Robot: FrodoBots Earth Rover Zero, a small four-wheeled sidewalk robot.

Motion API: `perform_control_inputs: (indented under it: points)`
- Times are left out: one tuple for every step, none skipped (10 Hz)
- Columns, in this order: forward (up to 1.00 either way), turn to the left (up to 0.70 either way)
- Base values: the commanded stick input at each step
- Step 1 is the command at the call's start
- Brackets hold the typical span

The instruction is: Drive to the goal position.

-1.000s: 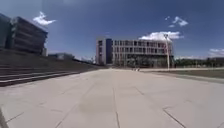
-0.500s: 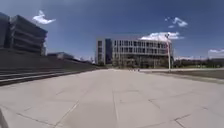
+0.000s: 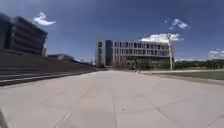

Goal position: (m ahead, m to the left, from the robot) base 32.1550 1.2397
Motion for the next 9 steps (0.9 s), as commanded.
perform_control_inputs:
  points:
    - [0.85, 0.0]
    - [0.85, 0.26]
    - [0.85, 0.16]
    - [0.85, 0.06]
    - [0.9, 0.0]
    - [1.0, 0.0]
    - [1.0, 0.0]
    - [1.0, 0.0]
    - [1.0, 0.0]
